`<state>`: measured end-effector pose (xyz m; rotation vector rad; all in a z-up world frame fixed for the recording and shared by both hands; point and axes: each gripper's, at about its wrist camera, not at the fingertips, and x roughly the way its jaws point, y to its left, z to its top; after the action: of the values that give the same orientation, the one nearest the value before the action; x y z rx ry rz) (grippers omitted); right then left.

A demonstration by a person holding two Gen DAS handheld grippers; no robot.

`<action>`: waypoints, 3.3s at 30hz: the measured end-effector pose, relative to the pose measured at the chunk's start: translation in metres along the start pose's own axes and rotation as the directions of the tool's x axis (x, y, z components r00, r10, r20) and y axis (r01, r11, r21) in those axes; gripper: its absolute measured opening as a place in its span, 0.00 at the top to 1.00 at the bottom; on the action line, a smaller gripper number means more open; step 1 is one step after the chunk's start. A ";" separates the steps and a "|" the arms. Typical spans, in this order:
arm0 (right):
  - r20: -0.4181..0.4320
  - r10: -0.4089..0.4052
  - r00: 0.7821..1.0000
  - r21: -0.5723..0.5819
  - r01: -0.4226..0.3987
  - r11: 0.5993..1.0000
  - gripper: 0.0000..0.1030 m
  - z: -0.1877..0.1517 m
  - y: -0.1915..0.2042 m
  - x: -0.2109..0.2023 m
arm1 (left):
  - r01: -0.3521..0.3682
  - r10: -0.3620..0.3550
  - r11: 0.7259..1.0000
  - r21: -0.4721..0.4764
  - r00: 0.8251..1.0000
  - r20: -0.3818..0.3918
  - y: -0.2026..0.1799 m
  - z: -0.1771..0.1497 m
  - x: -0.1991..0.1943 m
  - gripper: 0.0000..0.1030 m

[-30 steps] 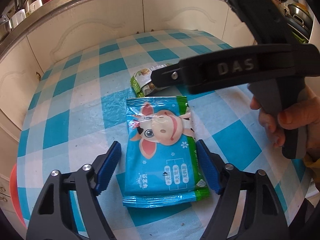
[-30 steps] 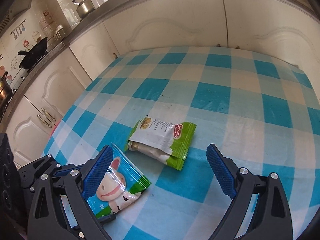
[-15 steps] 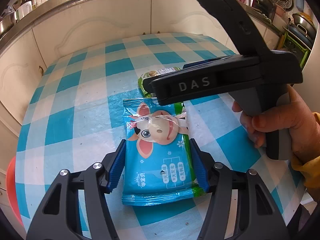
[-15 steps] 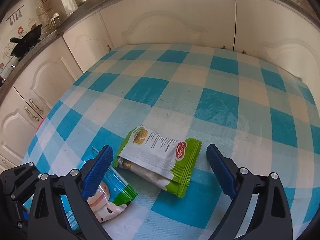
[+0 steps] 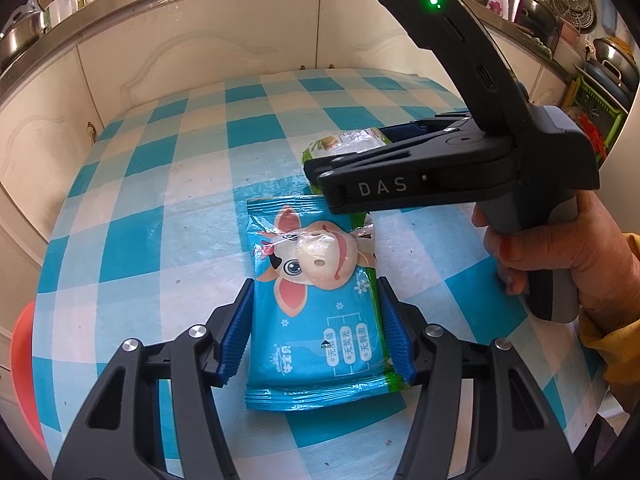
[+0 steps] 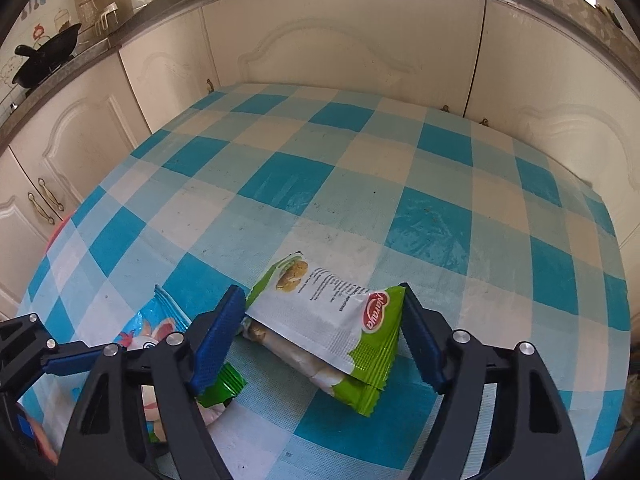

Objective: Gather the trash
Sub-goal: 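Grasp the blue cow-print pack with the left tool while the right tool grasps the green-white wrapper, then carry the blue pack and green-white wrapper over the red bucket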

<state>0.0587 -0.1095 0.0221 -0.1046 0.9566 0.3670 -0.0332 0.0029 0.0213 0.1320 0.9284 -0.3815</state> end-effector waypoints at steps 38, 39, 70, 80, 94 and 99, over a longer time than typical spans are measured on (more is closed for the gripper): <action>0.066 -0.014 0.998 0.111 0.006 0.994 0.50 -0.038 0.015 -0.039 | -0.028 0.035 0.993 -0.116 0.998 0.059 0.049 -0.022 -0.035 0.43; 0.066 -0.013 0.998 0.112 0.005 0.994 0.50 -0.039 0.016 -0.040 | -0.031 0.038 0.992 -0.121 0.997 0.060 0.051 -0.023 -0.036 0.43; 0.091 0.004 0.996 0.065 -0.010 0.998 0.50 -0.080 0.072 -0.074 | -0.039 0.061 0.967 -0.253 0.995 0.078 0.094 -0.068 -0.075 0.43; 0.101 0.027 0.995 0.053 -0.032 0.998 0.50 -0.087 0.086 -0.083 | -0.035 0.064 0.957 -0.288 0.994 0.092 0.110 -0.084 -0.090 0.43; 0.097 0.067 0.993 -0.013 -0.066 0.998 0.50 -0.069 0.123 -0.089 | -0.060 0.121 0.919 -0.389 0.983 0.136 0.154 -0.110 -0.125 0.43; 0.096 0.103 0.990 -0.057 -0.098 0.994 0.50 -0.054 0.144 -0.090 | -0.083 0.167 0.896 -0.437 0.973 0.157 0.177 -0.117 -0.142 0.43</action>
<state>-0.0811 -0.0117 0.0746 -0.0853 0.8568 0.4856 -0.1311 0.2364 0.0561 -0.2448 0.7887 -0.0603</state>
